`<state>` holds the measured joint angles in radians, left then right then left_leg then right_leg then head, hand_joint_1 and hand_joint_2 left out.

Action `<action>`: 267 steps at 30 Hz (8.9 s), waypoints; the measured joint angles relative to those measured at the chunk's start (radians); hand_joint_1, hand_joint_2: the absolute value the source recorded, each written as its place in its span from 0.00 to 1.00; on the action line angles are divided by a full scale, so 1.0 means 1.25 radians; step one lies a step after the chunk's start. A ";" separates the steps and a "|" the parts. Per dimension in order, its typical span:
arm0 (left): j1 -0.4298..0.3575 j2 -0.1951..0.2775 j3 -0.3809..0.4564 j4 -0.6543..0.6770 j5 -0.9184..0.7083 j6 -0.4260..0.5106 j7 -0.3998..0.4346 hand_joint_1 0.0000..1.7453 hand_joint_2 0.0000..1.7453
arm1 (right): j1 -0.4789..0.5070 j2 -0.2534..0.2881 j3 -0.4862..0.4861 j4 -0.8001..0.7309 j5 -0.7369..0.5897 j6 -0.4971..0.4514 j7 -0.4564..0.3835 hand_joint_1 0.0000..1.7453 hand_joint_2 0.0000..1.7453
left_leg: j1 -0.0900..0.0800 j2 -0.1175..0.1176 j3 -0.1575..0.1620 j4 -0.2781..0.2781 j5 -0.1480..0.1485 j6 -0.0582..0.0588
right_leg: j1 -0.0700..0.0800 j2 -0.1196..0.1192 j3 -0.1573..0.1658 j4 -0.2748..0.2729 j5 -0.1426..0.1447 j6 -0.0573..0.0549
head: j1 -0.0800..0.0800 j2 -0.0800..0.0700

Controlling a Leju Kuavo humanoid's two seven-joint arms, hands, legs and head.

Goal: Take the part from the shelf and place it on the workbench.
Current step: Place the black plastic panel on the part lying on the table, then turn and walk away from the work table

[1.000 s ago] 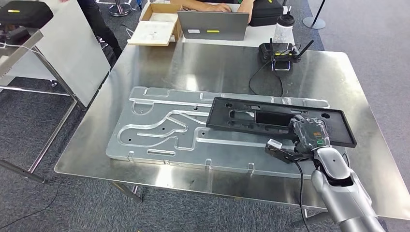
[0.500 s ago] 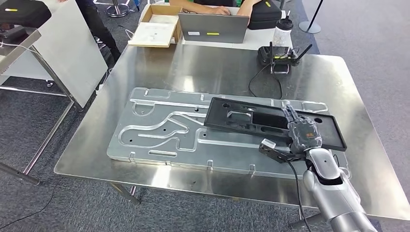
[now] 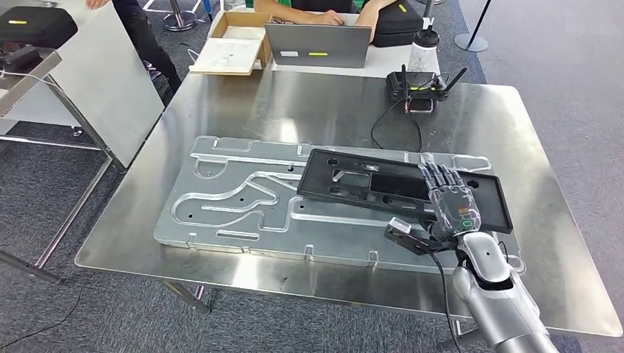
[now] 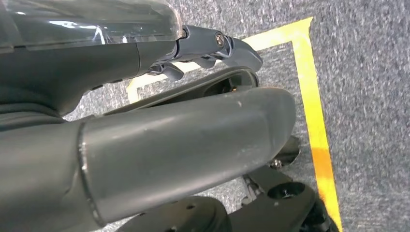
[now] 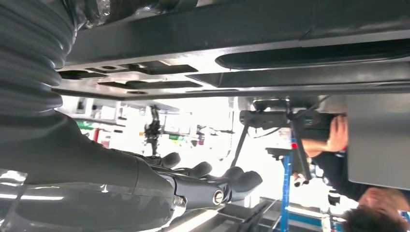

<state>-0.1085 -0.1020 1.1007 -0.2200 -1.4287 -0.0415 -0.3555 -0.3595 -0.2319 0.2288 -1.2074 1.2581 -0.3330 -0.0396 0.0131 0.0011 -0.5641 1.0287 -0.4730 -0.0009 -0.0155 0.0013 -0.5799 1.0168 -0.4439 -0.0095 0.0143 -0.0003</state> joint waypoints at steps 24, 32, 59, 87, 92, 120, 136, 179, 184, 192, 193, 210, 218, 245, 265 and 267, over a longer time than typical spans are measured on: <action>0.005 -0.002 0.003 0.000 0.023 0.002 -0.006 0.00 0.00 | 0.062 0.030 0.162 -0.351 -0.021 -0.033 0.002 0.00 0.00 | -0.009 0.007 -0.044 -0.014 0.048 0.036 | -0.003 -0.003 -0.007 0.107 -0.071 0.033 | 0.000 0.000; 0.015 -0.005 0.011 0.000 0.037 0.010 -0.008 0.00 0.00 | 0.121 0.038 0.244 -0.449 0.050 -0.121 0.009 0.00 0.00 | -0.005 0.003 -0.081 0.049 0.002 -0.003 | 0.000 -0.006 0.026 -0.002 -0.033 -0.015 | 0.000 0.000; 0.028 -0.019 0.093 0.001 0.103 0.038 -0.023 0.00 0.00 | 0.510 0.293 -0.075 -0.154 -0.560 -0.156 -0.380 0.00 0.00 | -0.015 0.010 -0.038 -0.017 0.053 0.021 | 0.013 -0.007 0.113 -0.034 -0.094 -0.001 | 0.000 0.000; 0.039 -0.028 0.142 0.001 0.113 0.045 -0.021 0.00 0.00 | 0.313 0.360 -0.752 0.763 -0.455 0.113 0.045 0.00 0.00 | -0.005 -0.056 0.019 -0.021 0.000 0.034 | 0.001 0.045 0.041 0.021 -0.061 0.013 | 0.000 0.000; 0.042 -0.017 0.141 0.000 0.090 0.044 0.002 0.00 0.00 | 0.303 0.366 -0.768 0.785 -0.451 0.236 0.109 0.00 0.00 | -0.002 -0.069 -0.004 -0.002 -0.004 0.008 | 0.000 0.034 0.047 -0.009 -0.052 -0.003 | -0.001 0.000; 0.045 -0.001 0.135 0.001 0.079 0.044 0.025 0.00 0.00 | 0.290 0.357 -0.778 0.796 -0.411 0.266 0.072 0.00 0.00 | -0.007 -0.087 0.000 -0.014 0.006 0.019 | 0.005 0.048 0.042 0.002 -0.058 0.005 | -0.001 0.000; 0.047 0.003 0.135 0.001 0.069 0.044 0.020 0.00 0.00 | 0.285 0.357 -0.786 0.797 -0.391 0.277 0.051 0.00 0.00 | -0.009 0.031 0.015 -0.021 -0.009 0.013 | 0.009 -0.098 0.062 -0.012 -0.064 0.007 | -0.002 0.000; 0.036 -0.020 0.135 0.001 0.066 0.050 -0.022 0.00 0.00 | 0.285 0.350 -0.790 0.800 -0.361 0.291 0.052 0.00 0.00 | -0.009 -0.080 0.010 -0.018 0.001 0.026 | -0.001 0.044 0.025 0.029 -0.055 0.014 | -0.002 0.000; 0.040 -0.020 0.135 0.001 0.067 0.050 -0.022 0.00 0.00 | 0.282 0.351 -0.790 0.800 -0.354 0.291 0.052 0.00 0.00 | -0.006 -0.087 -0.005 -0.002 -0.008 0.003 | 0.000 0.023 0.037 0.000 -0.048 -0.005 | -0.002 0.000; 0.040 -0.021 0.135 0.001 0.066 0.051 -0.021 0.00 0.00 | 0.287 0.351 -0.790 0.801 -0.347 0.291 0.054 0.00 0.00 | -0.001 0.010 -0.054 0.119 -0.052 -0.010 | 0.008 -0.068 0.047 -0.006 -0.055 -0.015 | -0.002 0.000; 0.040 -0.021 0.135 0.001 0.066 0.051 -0.021 0.00 0.00 | 0.287 0.351 -0.790 0.801 -0.347 0.291 0.054 0.00 0.00 | -0.003 0.030 -0.022 0.060 -0.030 -0.006 | 0.009 -0.078 0.050 -0.006 -0.058 -0.012 | -0.002 0.000; 0.037 -0.019 0.135 0.001 0.065 0.051 -0.020 0.00 0.00 | 0.285 0.353 -0.792 0.802 -0.337 0.291 0.057 0.00 0.00 | -0.008 -0.088 0.020 -0.015 -0.010 0.020 | -0.005 0.059 0.022 0.029 -0.053 0.018 | -0.001 0.000; 0.037 -0.018 0.135 0.001 0.064 0.051 -0.020 0.00 0.00 | 0.287 0.356 -0.793 0.802 -0.336 0.294 0.057 0.00 0.00 | -0.005 -0.018 -0.070 0.158 -0.100 -0.011 | 0.003 -0.009 0.036 0.001 -0.053 -0.015 | -0.003 0.000; 0.041 -0.014 0.135 0.000 0.062 0.052 -0.020 0.00 0.00 | 0.282 0.361 -0.798 0.802 -0.331 0.295 0.052 0.00 0.00 | -0.004 -0.097 -0.001 -0.004 -0.009 -0.006 | -0.002 0.040 0.029 0.005 -0.049 -0.004 | -0.003 0.000; 0.038 -0.011 0.135 0.000 0.061 0.051 -0.020 0.00 0.00 | 0.281 0.365 -0.799 0.802 -0.325 0.295 0.049 0.00 0.00 | -0.007 -0.016 0.025 -0.037 0.009 0.030 | 0.001 -0.006 -0.036 0.202 -0.174 0.022 | -0.005 0.000; 0.038 -0.011 0.135 0.000 0.061 0.051 -0.019 0.00 0.00 | 0.283 0.365 -0.799 0.802 -0.325 0.294 0.049 0.00 0.00 | -0.007 -0.040 0.026 -0.033 0.007 0.028 | 0.000 -0.003 -0.045 0.199 -0.143 0.023 | -0.005 0.000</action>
<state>-0.0607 -0.1154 1.2699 -0.2200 -1.3519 0.0221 -0.3790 -0.0061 0.2242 -0.7696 -0.2052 0.8518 0.0351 0.0217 0.0047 -0.0495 -0.5311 0.9871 -0.4645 0.0344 -0.0157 -0.0022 -0.6362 1.2660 -0.6227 0.0190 0.0081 -0.0003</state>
